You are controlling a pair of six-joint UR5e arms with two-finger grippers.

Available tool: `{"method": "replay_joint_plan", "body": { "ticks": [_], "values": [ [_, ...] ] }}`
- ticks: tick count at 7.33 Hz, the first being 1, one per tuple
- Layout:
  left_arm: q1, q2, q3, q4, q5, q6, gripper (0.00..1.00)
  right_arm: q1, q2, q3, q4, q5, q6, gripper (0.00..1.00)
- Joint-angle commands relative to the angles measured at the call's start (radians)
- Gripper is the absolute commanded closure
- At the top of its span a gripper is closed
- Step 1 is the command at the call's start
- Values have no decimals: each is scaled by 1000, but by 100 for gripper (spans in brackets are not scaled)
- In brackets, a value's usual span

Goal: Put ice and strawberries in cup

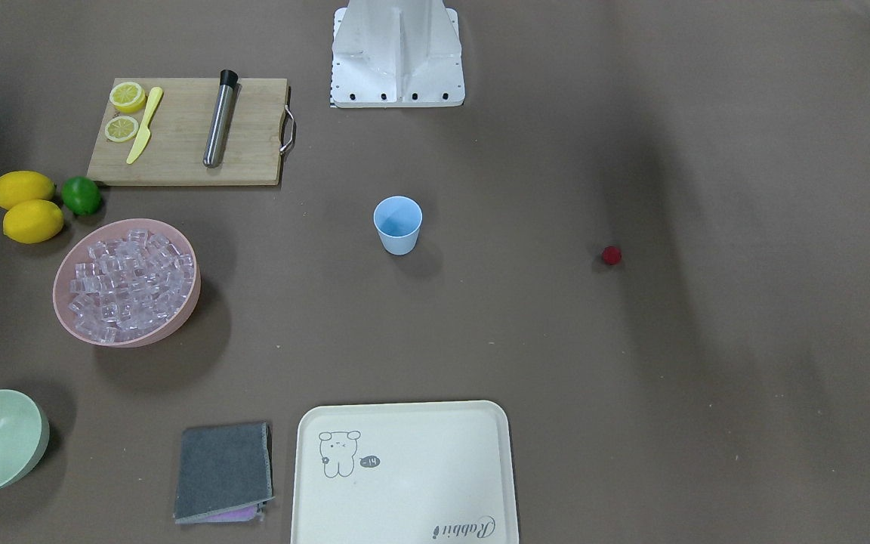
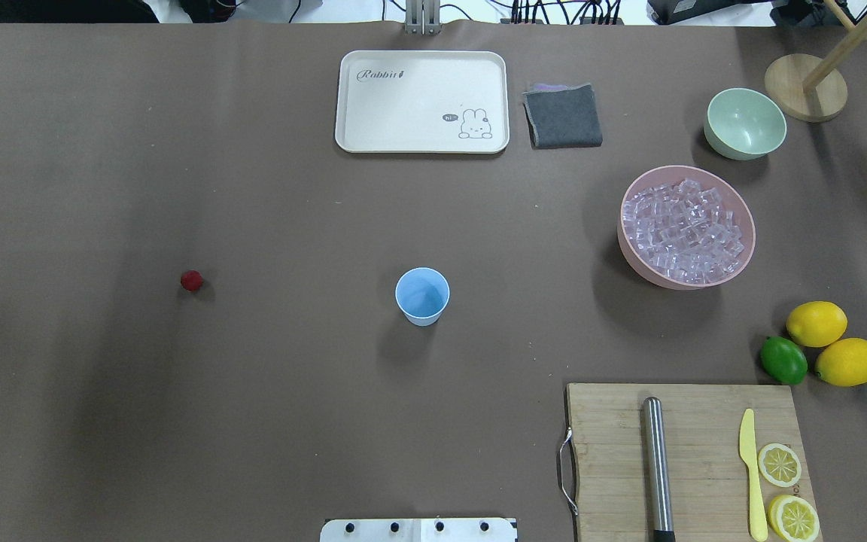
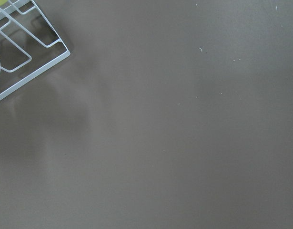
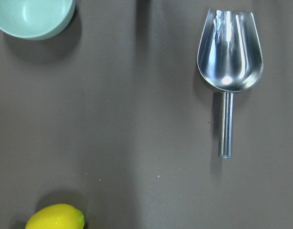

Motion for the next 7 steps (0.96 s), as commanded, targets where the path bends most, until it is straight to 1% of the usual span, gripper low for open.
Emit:
{"method": "replay_joint_plan", "body": {
  "ticks": [1, 3, 4, 7],
  "values": [
    [0, -1, 0, -1, 0, 0, 2, -27, 68, 3, -56, -6, 23, 1],
    [0, -1, -1, -1, 0, 0, 2, -110, 113, 43, -62, -81, 174, 1],
    [2, -1, -1, -3, 0, 0, 2, -145, 139, 50, -62, -83, 222, 1],
    [2, -1, -1, -3, -2, 0, 2, -295, 217, 89, -62, -85, 485, 1]
  ]
}}
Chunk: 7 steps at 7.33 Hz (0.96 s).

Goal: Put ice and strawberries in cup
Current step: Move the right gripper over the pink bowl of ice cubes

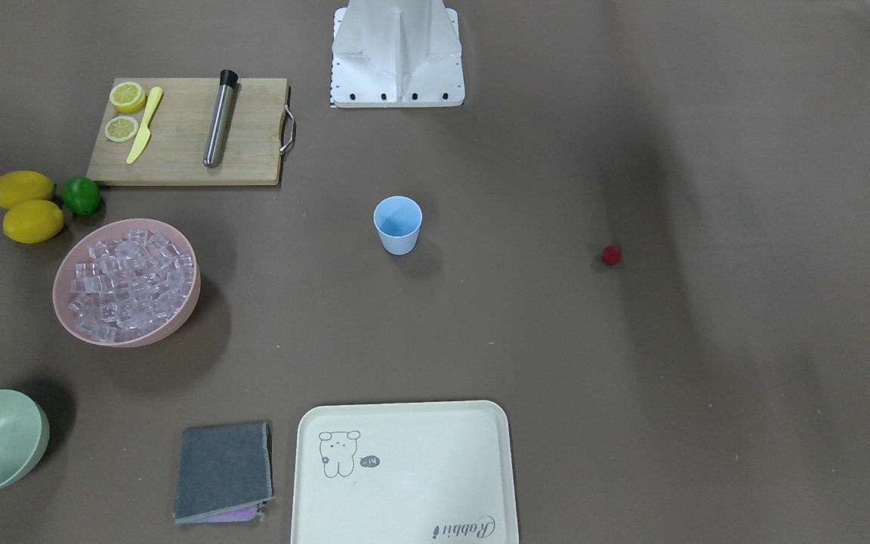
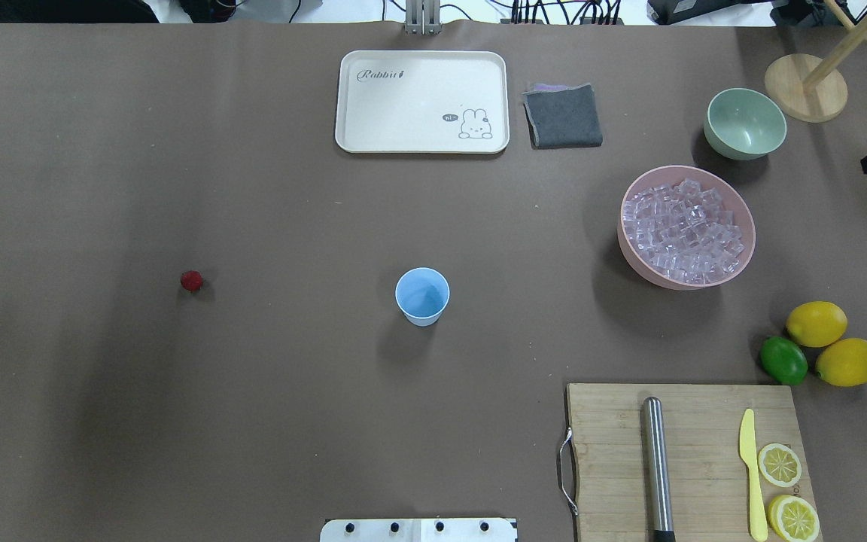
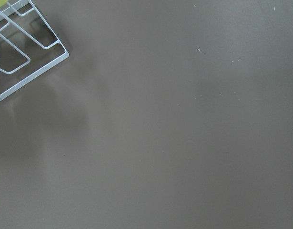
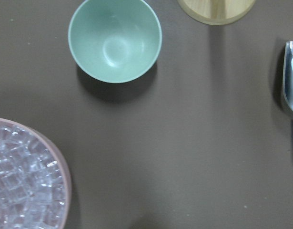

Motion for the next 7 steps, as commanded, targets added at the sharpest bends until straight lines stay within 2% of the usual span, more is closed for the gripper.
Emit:
{"method": "replay_joint_plan", "body": {
  "ticks": [1, 2, 4, 7],
  "values": [
    [0, -1, 0, -2, -1, 2, 2, -97, 47, 17, -2, -7, 160, 1],
    [0, -1, 0, -2, -1, 2, 2, -138, 57, 18, -2, -47, 192, 1],
    [0, 1, -2, -5, -1, 2, 2, -227, 134, 18, -113, -168, 237, 1],
    [0, -1, 5, -6, -1, 2, 2, -322, 193, 9, -172, -217, 259, 1]
  ]
}}
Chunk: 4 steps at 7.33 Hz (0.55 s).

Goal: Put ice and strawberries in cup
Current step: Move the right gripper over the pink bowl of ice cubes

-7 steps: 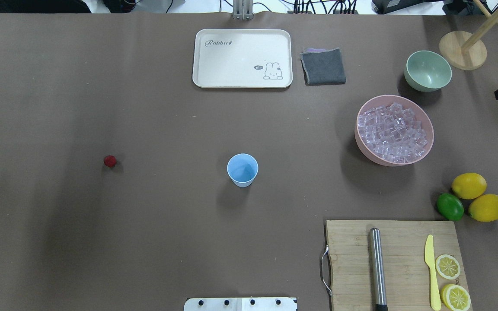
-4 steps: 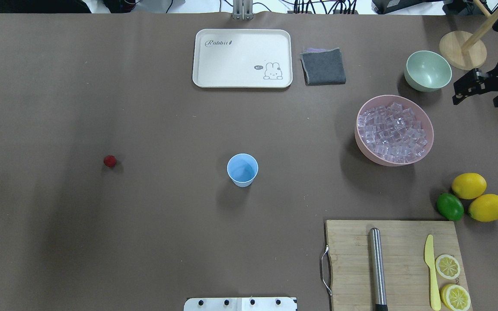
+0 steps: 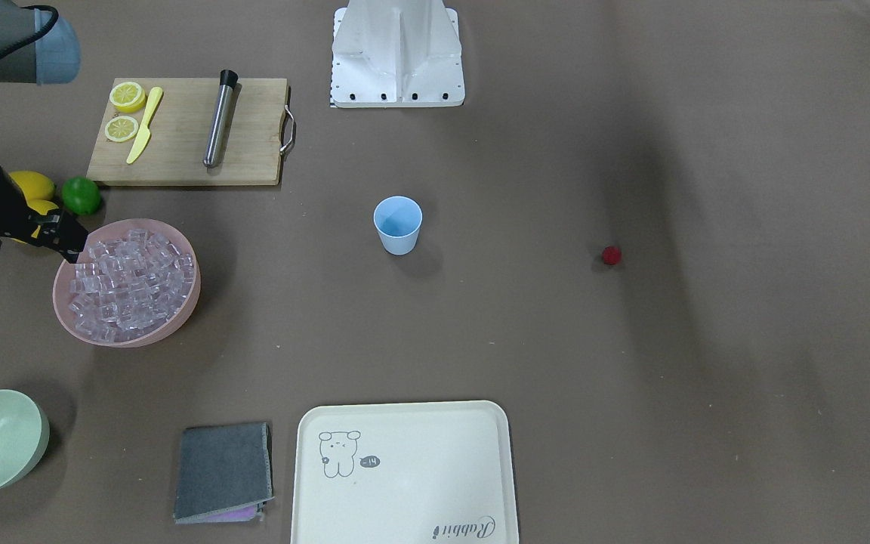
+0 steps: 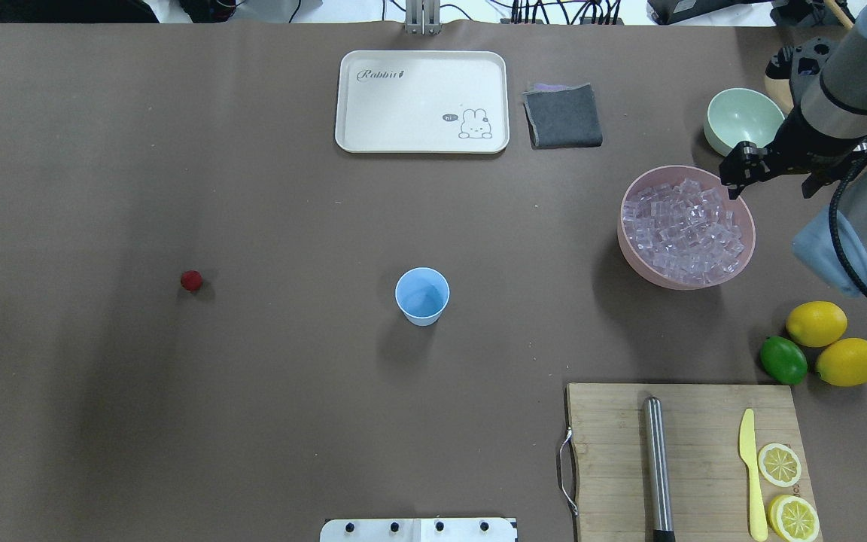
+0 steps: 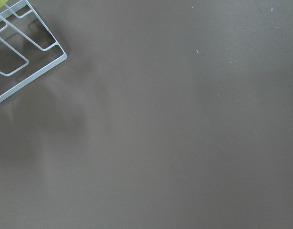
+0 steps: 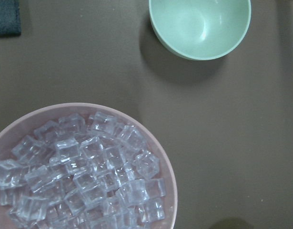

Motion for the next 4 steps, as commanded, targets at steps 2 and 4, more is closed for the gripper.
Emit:
{"method": "replay_joint_plan", "body": {
  "ticks": [2, 4],
  "values": [
    [2, -6, 4, 1, 0, 0, 2, -102, 47, -45, -17, -93, 3, 1],
    [0, -6, 4, 1, 0, 0, 2, -133, 49, -64, -17, -131, 3, 2]
  ]
}}
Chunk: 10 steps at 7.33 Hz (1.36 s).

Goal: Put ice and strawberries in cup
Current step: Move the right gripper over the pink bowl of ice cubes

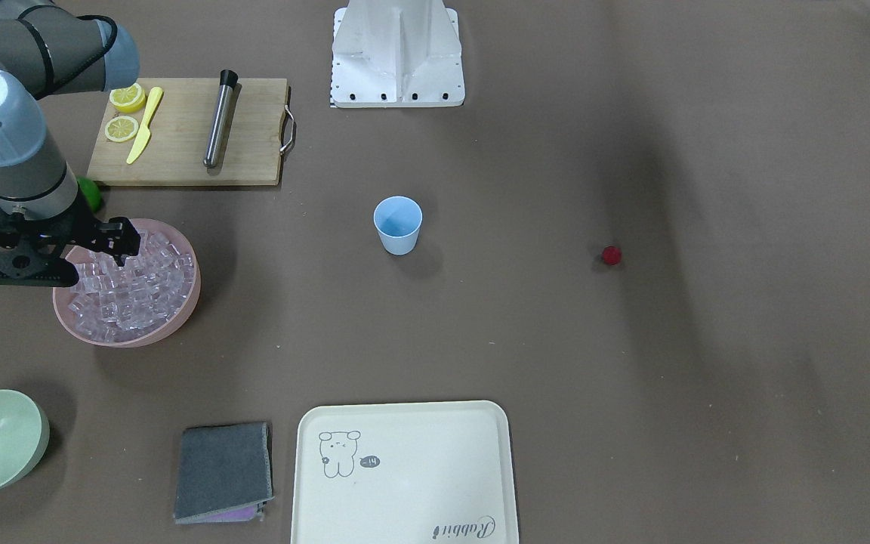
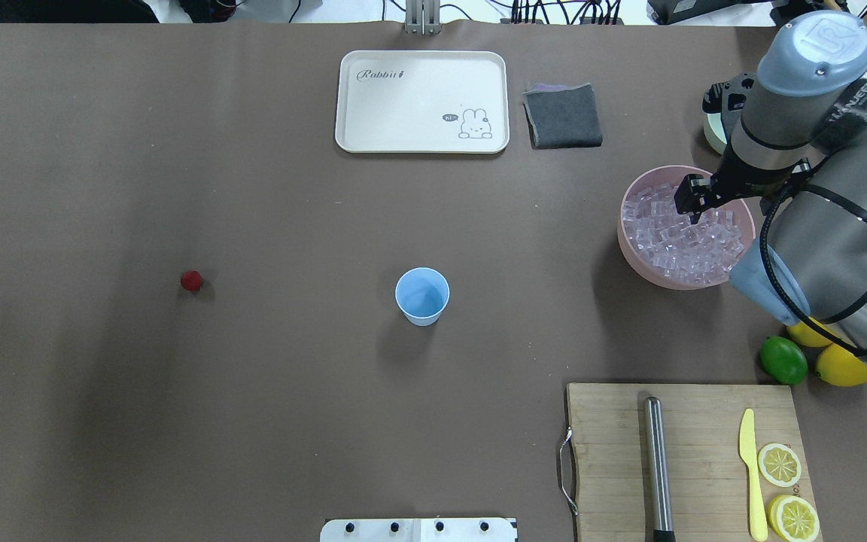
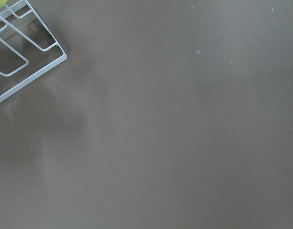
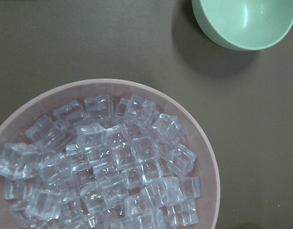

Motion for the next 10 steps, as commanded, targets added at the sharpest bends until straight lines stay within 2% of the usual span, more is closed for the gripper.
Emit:
{"method": "replay_joint_plan", "body": {
  "ticks": [1, 3, 6, 8, 10],
  "values": [
    [-1, -1, 2, 0, 0, 2, 2, -34, 31, -52, 0, -65, -2, 2],
    [-1, -7, 12, -3, 0, 0, 2, -45, 80, -115, 0, -110, -2, 2],
    [1, -8, 12, -3, 0, 0, 2, -71, 75, -157, -3, -162, -2, 6],
    [1, -14, 13, -3, 0, 2, 2, -77, 83, -151, -78, -160, -9, 5],
    [-1, -40, 44, -3, 0, 2, 2, -80, 92, -145, -82, -154, -2, 5]
  ]
}}
